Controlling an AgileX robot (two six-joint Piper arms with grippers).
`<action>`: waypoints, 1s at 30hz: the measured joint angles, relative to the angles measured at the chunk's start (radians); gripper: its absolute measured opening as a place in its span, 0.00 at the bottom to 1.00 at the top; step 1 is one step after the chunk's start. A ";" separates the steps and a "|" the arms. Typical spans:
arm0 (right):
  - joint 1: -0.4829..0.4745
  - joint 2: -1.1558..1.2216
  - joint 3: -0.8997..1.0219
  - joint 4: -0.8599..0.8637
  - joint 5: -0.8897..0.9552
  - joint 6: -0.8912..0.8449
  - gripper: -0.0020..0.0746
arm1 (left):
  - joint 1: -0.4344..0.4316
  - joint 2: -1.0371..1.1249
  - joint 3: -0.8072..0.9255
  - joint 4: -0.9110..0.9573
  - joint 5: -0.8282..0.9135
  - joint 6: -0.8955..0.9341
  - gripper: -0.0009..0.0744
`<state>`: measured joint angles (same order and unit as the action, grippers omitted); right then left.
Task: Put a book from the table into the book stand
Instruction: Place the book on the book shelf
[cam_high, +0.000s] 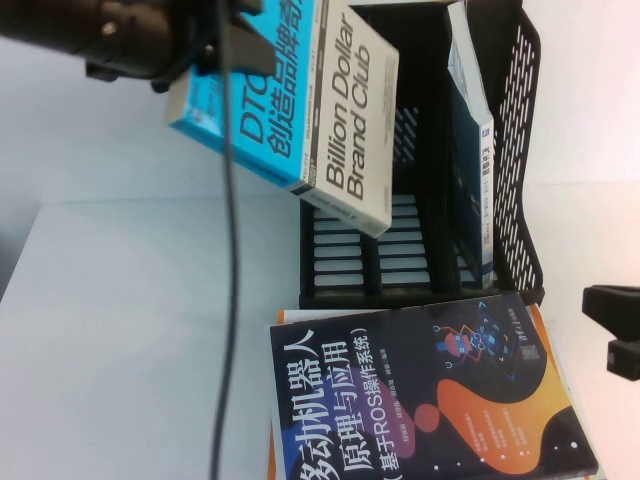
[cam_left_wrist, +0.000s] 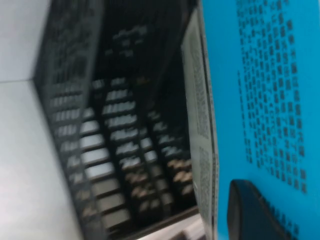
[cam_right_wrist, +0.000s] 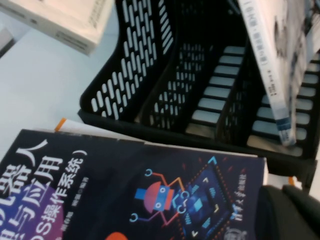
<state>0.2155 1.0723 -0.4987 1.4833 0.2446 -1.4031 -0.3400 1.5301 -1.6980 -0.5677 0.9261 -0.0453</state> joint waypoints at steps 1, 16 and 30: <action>0.000 0.000 0.002 0.000 0.007 0.002 0.02 | -0.019 0.022 -0.041 0.062 0.023 -0.049 0.25; 0.000 -0.002 0.134 0.084 -0.019 0.007 0.02 | -0.060 0.167 -0.205 0.281 0.182 -0.253 0.25; 0.000 -0.006 0.183 0.123 -0.034 0.012 0.02 | -0.060 0.202 -0.207 0.391 0.240 -0.304 0.25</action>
<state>0.2155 1.0664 -0.3158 1.6060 0.2108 -1.3908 -0.4003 1.7325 -1.9050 -0.1764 1.1664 -0.3494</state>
